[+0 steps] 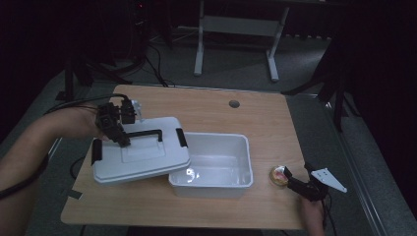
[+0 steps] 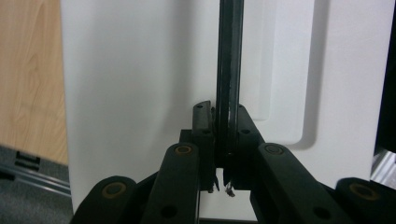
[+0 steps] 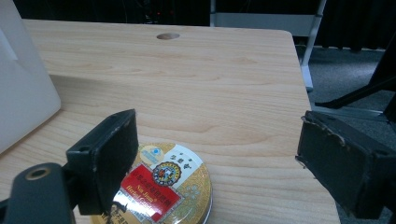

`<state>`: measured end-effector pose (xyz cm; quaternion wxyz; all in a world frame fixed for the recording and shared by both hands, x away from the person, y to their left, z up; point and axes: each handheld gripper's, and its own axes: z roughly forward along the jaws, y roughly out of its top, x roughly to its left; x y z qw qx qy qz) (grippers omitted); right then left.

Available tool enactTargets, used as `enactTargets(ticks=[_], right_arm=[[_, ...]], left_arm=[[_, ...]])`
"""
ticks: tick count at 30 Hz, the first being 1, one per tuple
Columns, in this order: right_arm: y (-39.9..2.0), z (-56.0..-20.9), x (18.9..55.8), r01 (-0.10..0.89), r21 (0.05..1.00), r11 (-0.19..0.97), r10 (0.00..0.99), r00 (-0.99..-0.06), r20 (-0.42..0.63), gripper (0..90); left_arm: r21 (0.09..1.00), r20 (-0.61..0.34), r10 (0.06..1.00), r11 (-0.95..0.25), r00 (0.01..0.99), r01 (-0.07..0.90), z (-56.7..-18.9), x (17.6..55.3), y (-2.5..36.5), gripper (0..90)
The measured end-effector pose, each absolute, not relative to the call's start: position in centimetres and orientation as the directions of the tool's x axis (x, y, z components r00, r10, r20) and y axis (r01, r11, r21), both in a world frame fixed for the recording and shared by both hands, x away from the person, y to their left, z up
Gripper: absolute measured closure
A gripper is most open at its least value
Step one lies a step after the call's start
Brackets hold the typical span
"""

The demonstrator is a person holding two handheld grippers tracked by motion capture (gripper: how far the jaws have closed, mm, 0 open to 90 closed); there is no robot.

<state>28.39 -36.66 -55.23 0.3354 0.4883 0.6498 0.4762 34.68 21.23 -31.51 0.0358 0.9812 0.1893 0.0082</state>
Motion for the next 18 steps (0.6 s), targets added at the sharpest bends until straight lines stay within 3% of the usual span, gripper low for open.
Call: enactTargets(ticks=[9,18], right_arm=[[-36.6,-55.2,28.4,0.319,0.945,0.072,0.954,-0.297,0.027,12.0],[-36.6,-55.2,28.5,0.323,0.944,0.073,0.955,-0.296,0.027,12.0]], left_arm=[[0.101,0.001,0.485,-0.870,0.874,0.483,-33.0,34.2,26.1,83.3],[0.126,-0.032,0.538,-0.834,0.843,0.537,-36.2,34.6,28.7,83.3]])
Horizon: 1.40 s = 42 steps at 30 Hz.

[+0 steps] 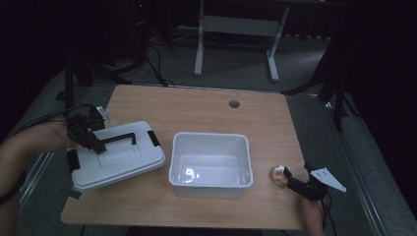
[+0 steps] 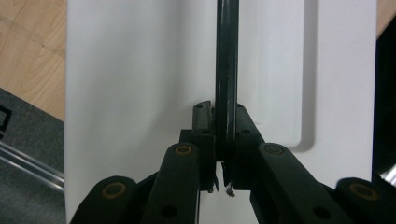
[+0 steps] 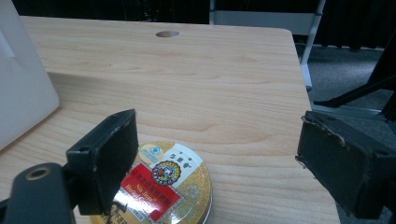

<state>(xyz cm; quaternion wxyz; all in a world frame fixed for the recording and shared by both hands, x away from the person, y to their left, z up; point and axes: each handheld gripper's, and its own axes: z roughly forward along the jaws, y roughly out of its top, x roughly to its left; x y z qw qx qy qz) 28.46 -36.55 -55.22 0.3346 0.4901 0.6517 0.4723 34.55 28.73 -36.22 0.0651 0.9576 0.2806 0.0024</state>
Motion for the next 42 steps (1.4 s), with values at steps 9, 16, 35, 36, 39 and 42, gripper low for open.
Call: enactTargets(ticks=[9,16,35,36,39,42], right_arm=[[-36.6,-55.2,28.5,0.323,0.944,0.074,0.955,-0.296,0.027,12.0],[-36.6,-55.2,28.4,0.322,0.944,0.074,0.955,-0.297,0.027,12.0],[-36.5,-55.2,28.5,0.324,0.943,0.081,0.954,-0.298,0.021,12.0],[-36.5,-55.2,28.5,0.324,0.943,0.080,0.955,-0.297,0.021,12.0],[-36.4,-55.2,28.5,0.327,0.941,0.088,0.954,-0.299,0.015,12.0],[-36.5,-55.2,28.5,0.330,0.940,0.086,0.953,-0.301,0.019,12.0]], left_arm=[[0.183,-0.005,0.582,-0.799,0.814,0.572,-40.3,35.4,29.4,83.2],[0.178,-0.042,0.605,-0.779,0.795,0.602,-43.9,36.2,29.7,83.2],[0.157,-0.142,0.588,-0.781,0.797,0.604,-49.3,36.2,30.9,82.4],[0.154,-0.145,0.588,-0.781,0.796,0.605,-49.3,36.2,30.8,81.3],[0.147,-0.156,0.594,-0.776,0.789,0.613,-49.1,36.5,30.9,74.1],[0.118,-0.169,0.597,-0.778,0.784,0.618,-49.1,36.5,30.7,59.9]])
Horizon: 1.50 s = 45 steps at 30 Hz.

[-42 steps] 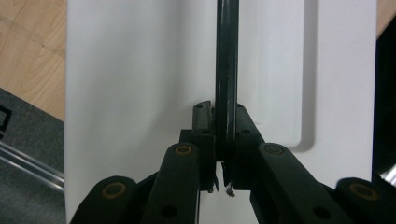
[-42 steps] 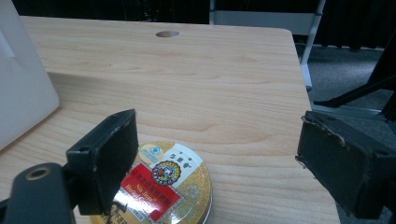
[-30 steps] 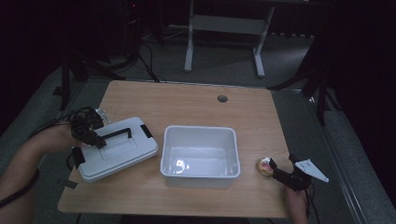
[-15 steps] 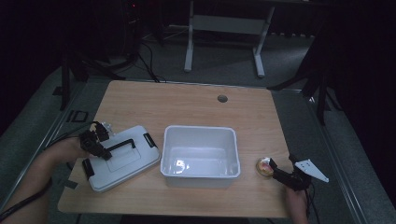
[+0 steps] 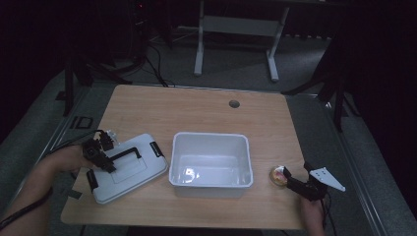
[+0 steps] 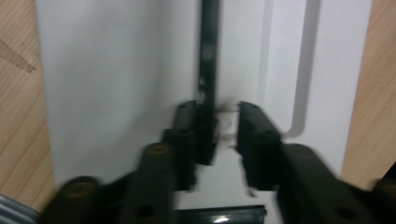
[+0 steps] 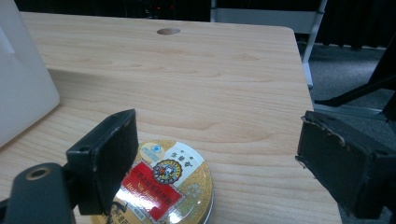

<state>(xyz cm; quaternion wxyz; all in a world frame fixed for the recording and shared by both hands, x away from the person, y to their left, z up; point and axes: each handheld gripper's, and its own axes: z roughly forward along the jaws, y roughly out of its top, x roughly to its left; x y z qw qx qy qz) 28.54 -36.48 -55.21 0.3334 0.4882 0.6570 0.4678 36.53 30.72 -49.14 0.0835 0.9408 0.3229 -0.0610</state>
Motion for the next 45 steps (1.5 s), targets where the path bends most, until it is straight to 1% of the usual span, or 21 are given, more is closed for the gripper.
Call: enactTargets(ticks=[2,3,5,7,9,10,11,12,13,14,15,16,18,23,25,30,33,34,39,43,45], right_arm=[[-36.6,-55.2,28.7,0.340,0.938,0.073,0.951,-0.307,0.037,12.0],[-36.7,-55.2,28.8,0.355,0.932,0.069,0.948,-0.315,0.050,12.0],[-36.9,-55.2,28.9,0.376,0.925,0.063,0.943,-0.326,0.069,12.0],[-37.1,-55.1,29.1,0.405,0.911,0.079,0.936,-0.344,0.072,12.0],[-37.2,-54.8,29.2,0.423,0.901,0.093,0.933,-0.353,0.070,12.0],[-37.4,-54.7,29.3,0.436,0.895,0.093,0.927,-0.365,0.081,11.9],[-37.5,-54.5,29.4,0.449,0.888,0.096,0.923,-0.375,0.089,11.9],[-37.6,-54.3,29.5,0.455,0.884,0.106,0.921,-0.381,0.086,11.9],[-37.8,-54.1,29.6,0.463,0.877,0.126,0.916,-0.393,0.076,12.0],[-37.8,-54.1,29.6,0.463,0.877,0.126,0.916,-0.393,0.076,12.0],[-37.9,-53.9,29.6,0.472,0.870,0.143,0.913,-0.401,0.067,11.9],[-38.1,-53.5,29.7,0.480,0.862,0.163,0.909,-0.413,0.058,11.9],[-38.5,-53.1,29.8,0.504,0.840,0.199,0.895,-0.443,0.054,11.9],[-38.9,-52.4,30.3,0.569,0.752,0.333,0.850,-0.526,0.022,11.9],[-38.9,-52.3,30.4,0.579,0.720,0.383,0.840,-0.542,-0.011,11.8],[-39.2,-51.9,30.8,0.606,0.658,0.447,0.815,-0.579,-0.019,11.8],[-39.1,-51.8,30.9,0.614,0.629,0.478,0.800,-0.600,-0.022,11.9],[-39.0,-51.7,31.0,0.614,0.590,0.524,0.778,-0.627,-0.038,11.9],[-38.6,-51.3,31.2,0.604,0.505,0.617,0.725,-0.686,-0.066,11.8],[-38.4,-51.0,31.6,0.603,0.447,0.661,0.695,-0.717,-0.060,11.8],[-38.3,-51.0,31.7,0.598,0.435,0.673,0.687,-0.724,-0.068,11.8]], left_arm=[[0.096,-0.157,0.601,-0.781,0.784,0.618,-49.2,36.5,30.6,54.2],[0.094,-0.167,0.603,-0.778,0.780,0.621,-49.2,36.6,30.5,50.7],[0.098,-0.151,0.597,-0.784,0.788,0.613,-49.1,36.6,30.4,47.2],[0.095,-0.160,0.601,-0.780,0.783,0.619,-49.0,36.8,30.4,41.2],[0.097,-0.169,0.599,-0.780,0.783,0.618,-48.9,36.8,30.3,40.1],[0.099,-0.174,0.598,-0.780,0.782,0.618,-48.9,36.9,30.2,37.3],[0.100,-0.170,0.596,-0.782,0.785,0.616,-48.8,36.9,30.1,36.6],[0.100,-0.181,0.591,-0.784,0.786,0.612,-48.8,37.0,30.1,35.6],[0.100,-0.189,0.589,-0.785,0.786,0.612,-48.7,37.0,30.1,32.2],[0.100,-0.189,0.589,-0.785,0.786,0.612,-48.7,37.0,30.1,31.9],[0.103,-0.174,0.589,-0.786,0.789,0.610,-48.7,37.0,30.1,31.9],[0.104,-0.183,0.590,-0.784,0.787,0.612,-48.6,37.0,30.1,31.9],[0.100,-0.170,0.590,-0.786,0.789,0.609,-48.5,37.0,30.2,31.9],[0.093,-0.188,0.590,-0.785,0.785,0.612,-48.2,36.9,30.3,32.0],[0.084,-0.188,0.589,-0.788,0.786,0.610,-48.2,36.9,30.2,31.9],[0.083,-0.191,0.584,-0.791,0.789,0.606,-47.9,36.8,30.1,32.0],[0.082,-0.188,0.581,-0.794,0.792,0.602,-47.8,36.8,30.0,32.0],[0.083,-0.192,0.581,-0.793,0.791,0.603,-47.8,36.8,30.0,32.0],[0.070,-0.193,0.580,-0.796,0.791,0.601,-47.7,36.8,29.9,32.7],[0.064,-0.187,0.579,-0.799,0.794,0.598,-47.6,36.7,29.9,32.8],[0.068,-0.189,0.578,-0.798,0.794,0.598,-47.5,36.7,29.9,32.8]])
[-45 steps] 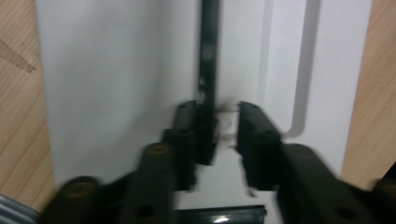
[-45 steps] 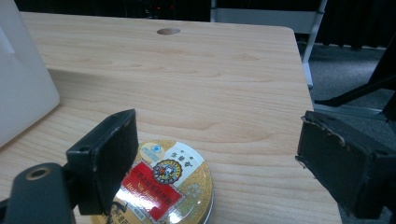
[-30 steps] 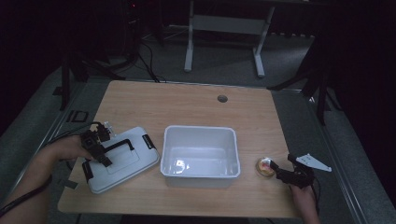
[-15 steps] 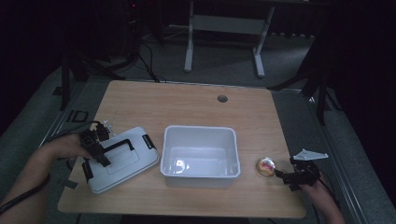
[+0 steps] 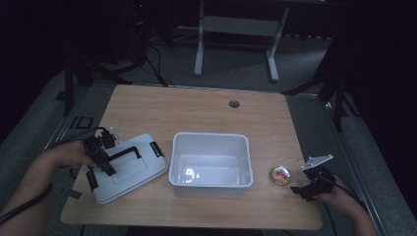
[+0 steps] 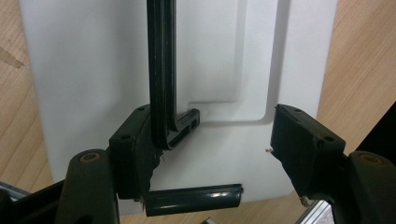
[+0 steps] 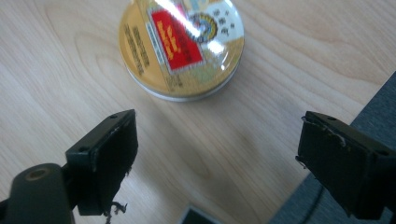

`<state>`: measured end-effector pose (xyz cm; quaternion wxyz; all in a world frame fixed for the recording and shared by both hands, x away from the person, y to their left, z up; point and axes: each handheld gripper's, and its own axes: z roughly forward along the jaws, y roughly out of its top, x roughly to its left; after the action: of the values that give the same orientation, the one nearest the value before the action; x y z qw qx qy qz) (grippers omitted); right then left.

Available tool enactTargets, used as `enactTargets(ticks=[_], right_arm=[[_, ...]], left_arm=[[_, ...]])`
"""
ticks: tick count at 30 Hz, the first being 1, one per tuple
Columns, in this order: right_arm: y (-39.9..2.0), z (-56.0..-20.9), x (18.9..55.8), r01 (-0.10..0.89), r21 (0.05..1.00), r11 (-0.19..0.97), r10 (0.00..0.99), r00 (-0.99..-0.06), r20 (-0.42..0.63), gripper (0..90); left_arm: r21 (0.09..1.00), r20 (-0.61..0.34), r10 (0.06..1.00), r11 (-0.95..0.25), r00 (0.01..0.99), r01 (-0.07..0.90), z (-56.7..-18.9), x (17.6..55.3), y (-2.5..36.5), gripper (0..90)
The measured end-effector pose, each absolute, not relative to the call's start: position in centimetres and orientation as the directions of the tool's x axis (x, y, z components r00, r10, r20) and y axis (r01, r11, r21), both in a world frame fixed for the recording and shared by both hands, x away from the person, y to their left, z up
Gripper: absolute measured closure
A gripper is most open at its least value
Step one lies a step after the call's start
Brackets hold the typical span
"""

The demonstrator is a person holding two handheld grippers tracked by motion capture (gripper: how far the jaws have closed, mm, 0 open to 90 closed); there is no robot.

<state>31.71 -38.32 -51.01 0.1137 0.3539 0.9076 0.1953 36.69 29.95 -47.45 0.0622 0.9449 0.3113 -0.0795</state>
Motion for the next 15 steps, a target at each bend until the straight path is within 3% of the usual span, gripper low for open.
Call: enactTargets(ticks=[15], right_arm=[[-35.6,-49.7,33.2,0.526,0.063,0.848,0.528,-0.849,-0.013,12.7]], left_arm=[[0.042,-0.175,0.572,-0.809,0.801,0.587,-47.4,36.5,30.0,32.7]])
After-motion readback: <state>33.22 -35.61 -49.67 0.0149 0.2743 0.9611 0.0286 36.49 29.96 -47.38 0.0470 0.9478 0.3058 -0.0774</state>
